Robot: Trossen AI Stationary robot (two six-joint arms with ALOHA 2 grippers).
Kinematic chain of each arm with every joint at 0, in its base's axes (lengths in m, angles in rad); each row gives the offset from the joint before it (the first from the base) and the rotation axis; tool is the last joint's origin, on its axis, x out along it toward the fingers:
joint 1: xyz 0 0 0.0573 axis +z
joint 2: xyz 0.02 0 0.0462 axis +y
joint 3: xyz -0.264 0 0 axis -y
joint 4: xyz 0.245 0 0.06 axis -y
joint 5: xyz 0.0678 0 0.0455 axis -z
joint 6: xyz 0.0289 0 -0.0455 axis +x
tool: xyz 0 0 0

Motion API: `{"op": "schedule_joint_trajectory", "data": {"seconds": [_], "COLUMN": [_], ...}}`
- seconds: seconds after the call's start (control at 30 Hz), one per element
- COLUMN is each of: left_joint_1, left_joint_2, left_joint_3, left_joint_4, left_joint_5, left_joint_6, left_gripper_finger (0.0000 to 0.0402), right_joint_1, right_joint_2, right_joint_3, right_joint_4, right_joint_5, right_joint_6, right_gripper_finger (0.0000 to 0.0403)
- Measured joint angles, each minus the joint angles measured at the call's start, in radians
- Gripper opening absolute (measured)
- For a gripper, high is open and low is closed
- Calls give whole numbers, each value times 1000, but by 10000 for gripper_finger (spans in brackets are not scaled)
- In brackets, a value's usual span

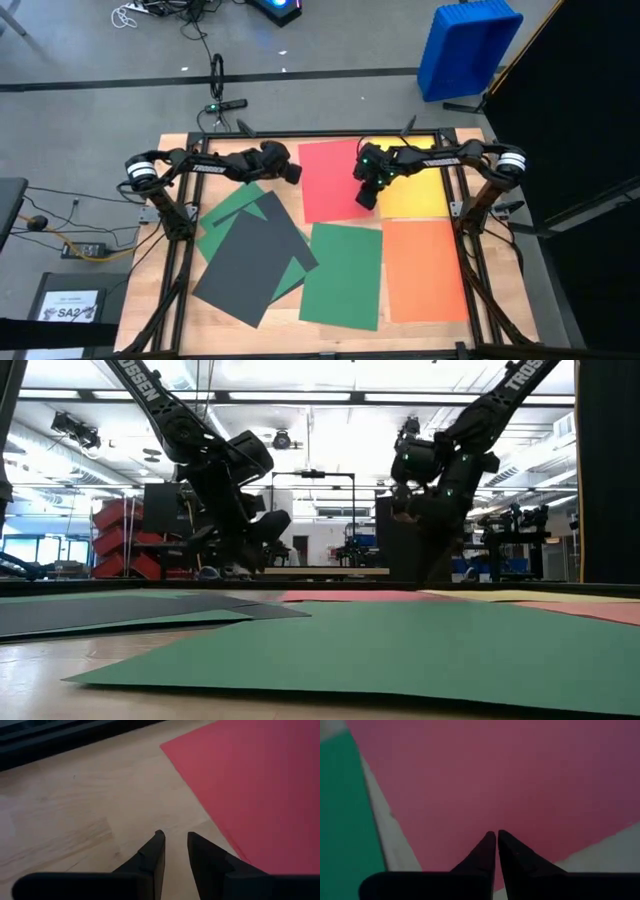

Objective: Organize paper
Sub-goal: Stack the pink colored paper on top of the pink colored papers

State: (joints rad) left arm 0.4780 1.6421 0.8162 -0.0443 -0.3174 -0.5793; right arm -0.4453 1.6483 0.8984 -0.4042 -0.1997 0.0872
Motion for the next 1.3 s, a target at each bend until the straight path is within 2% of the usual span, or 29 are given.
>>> {"op": "schedule_joint_trajectory", "data": {"seconds": [0.1, 0.17, 0.33, 0.47, 0.73, 0.83, 0.93, 1.1, 1.3], "left_joint_1": [13, 23, 46, 46, 47, 51, 51, 51, 51], "left_joint_2": [1, 19, 135, 224, 258, 258, 258, 258, 258], "left_joint_3": [0, 16, 151, 271, 327, 327, 327, 327, 327], "left_joint_4": [22, 21, -106, -261, -281, -286, -290, -292, -295], "left_joint_5": [26, 46, 133, 129, 112, 110, 110, 110, 111], "left_joint_6": [0, 0, 35, 64, 78, 78, 78, 78, 78], "left_gripper_finger": [66, 63, 40, 18, 1, 0, 0, 0, 0], "right_joint_1": [-21, -46, -146, -194, -227, -226, -216, -218, -234], "right_joint_2": [-47, -70, -49, -28, -28, -27, 3, 114, 214], "right_joint_3": [1, 2, 3, 3, 5, 57, 170, 377, 399], "right_joint_4": [11, 9, 9, -3, 37, -18, -115, -287, -322], "right_joint_5": [23, 101, 153, 184, 217, 237, 268, 290, 259], "right_joint_6": [0, -1, -13, -22, -75, -105, -149, -186, -177], "right_gripper_finger": [0, 0, 0, 0, 0, 0, 0, 0, 0]}}
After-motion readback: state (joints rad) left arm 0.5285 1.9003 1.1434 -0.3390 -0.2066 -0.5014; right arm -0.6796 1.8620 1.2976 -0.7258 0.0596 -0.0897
